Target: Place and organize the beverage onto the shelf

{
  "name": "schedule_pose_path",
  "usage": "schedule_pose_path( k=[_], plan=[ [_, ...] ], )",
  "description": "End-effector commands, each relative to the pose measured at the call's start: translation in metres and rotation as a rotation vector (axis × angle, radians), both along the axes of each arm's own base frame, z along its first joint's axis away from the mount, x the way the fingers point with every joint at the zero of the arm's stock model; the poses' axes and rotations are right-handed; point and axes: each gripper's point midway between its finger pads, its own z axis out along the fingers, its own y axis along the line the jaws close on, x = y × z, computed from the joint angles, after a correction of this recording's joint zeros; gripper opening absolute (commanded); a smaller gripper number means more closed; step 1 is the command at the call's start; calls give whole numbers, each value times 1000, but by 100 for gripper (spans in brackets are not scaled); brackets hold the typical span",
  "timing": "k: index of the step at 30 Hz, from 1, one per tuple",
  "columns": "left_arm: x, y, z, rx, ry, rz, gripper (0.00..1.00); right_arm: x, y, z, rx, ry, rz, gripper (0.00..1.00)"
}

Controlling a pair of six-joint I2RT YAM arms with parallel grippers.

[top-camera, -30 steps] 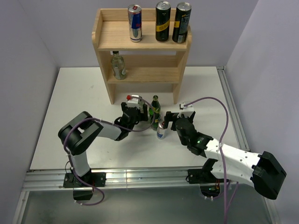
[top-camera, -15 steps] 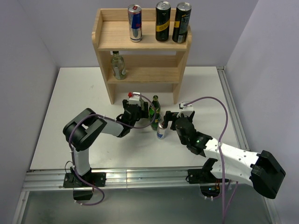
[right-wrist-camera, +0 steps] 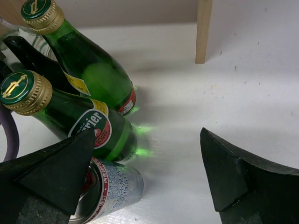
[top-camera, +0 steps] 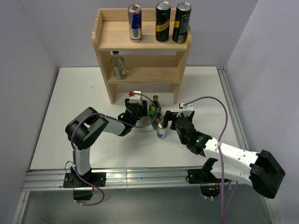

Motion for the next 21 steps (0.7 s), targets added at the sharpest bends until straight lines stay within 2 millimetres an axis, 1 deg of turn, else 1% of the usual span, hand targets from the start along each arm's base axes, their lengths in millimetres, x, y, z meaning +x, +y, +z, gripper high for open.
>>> schedule_pose_path(
  k=[1, 5, 7, 8, 11, 12, 13, 14, 15, 17, 18, 19, 20, 21],
  plan=[
    [8, 1, 9, -26, -24, 32, 0, 5, 2, 5, 13, -8, -5, 100],
    [0, 7, 9, -34, -15, 44, 0, 4, 1, 5, 12, -8, -7, 100],
    [-9, 9, 20, -46, -15, 31, 0, 4, 1, 5, 11, -8, -6, 100],
    [-15, 10, 30, -41, -12, 26, 0, 4, 2, 5, 13, -7, -5, 100],
    [-23, 11, 51, -22, -19, 44, 0, 4, 2, 5, 14, -8, -4, 100],
    [-24, 9, 75, -42, -51, 58, 0, 4, 3, 5, 14, -7, -3, 100],
    [-28, 11, 75, -15, -30, 64, 0, 4, 3, 5, 15, -7, -1, 100],
    [-30, 12, 95, -41, -51, 66, 0, 4, 3, 6, 16, -8, 0, 100],
    [-29, 11, 109, -53, -68, 65, 0, 4, 3, 6, 19, -10, 0, 100],
    [-32, 13, 127, -61, -82, 60, 0, 3, 3, 6, 20, -10, 0, 100],
    [-31, 14, 150, -85, -114, 65, 0, 3, 2, 7, 22, -13, 0, 100],
    [-32, 16, 158, -78, -116, 68, 0, 3, 2, 7, 22, -12, 0, 100],
    [-32, 17, 173, -91, -135, 70, 0, 3, 2, 7, 22, -12, 0, 100],
    [-29, 16, 193, -101, -163, 70, 0, 3, 2, 7, 23, -13, 0, 100]
  ],
)
